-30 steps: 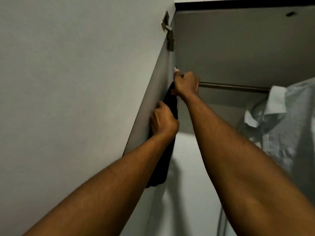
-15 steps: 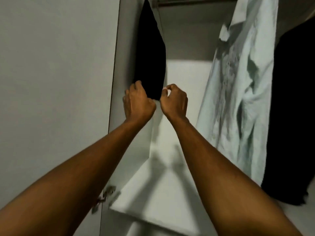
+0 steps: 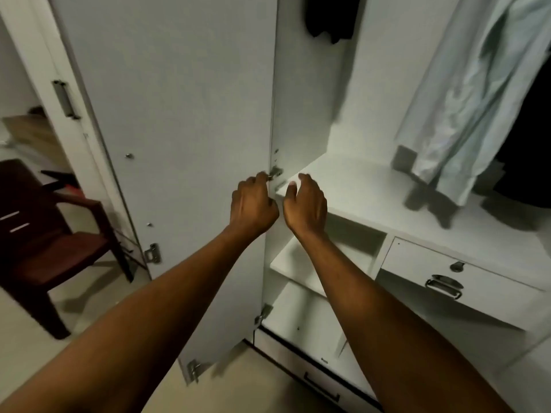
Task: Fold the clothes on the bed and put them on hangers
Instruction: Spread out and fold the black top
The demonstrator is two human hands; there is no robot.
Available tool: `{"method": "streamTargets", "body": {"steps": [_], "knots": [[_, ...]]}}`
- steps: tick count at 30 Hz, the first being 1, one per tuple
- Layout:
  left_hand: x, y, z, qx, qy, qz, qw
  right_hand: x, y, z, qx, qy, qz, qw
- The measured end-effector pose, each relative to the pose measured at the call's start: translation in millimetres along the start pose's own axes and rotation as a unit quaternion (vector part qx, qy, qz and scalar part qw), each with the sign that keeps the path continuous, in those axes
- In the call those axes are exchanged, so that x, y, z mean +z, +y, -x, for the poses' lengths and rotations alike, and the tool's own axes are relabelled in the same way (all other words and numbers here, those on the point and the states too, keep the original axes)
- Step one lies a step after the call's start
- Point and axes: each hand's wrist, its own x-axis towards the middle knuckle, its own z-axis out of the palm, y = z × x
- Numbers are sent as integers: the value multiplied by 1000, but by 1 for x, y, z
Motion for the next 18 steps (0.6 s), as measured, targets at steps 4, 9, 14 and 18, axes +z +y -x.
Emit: {"method": "streamTargets", "body": {"steps": [4, 9, 14, 18], "knots": [[-17, -85, 75, -42, -87, -41, 994, 65, -6, 103, 37, -120, 40, 991], [-63, -221, 170, -109, -162, -117, 974, 161, -58, 240, 50, -306, 67, 948], [-146, -366, 267, -239, -140, -153, 949, 255, -159, 347, -17, -435, 64, 898], [-216, -457, 331, -352, -99, -178, 914, 321, -250, 409, -115, -508, 31, 853]]}}
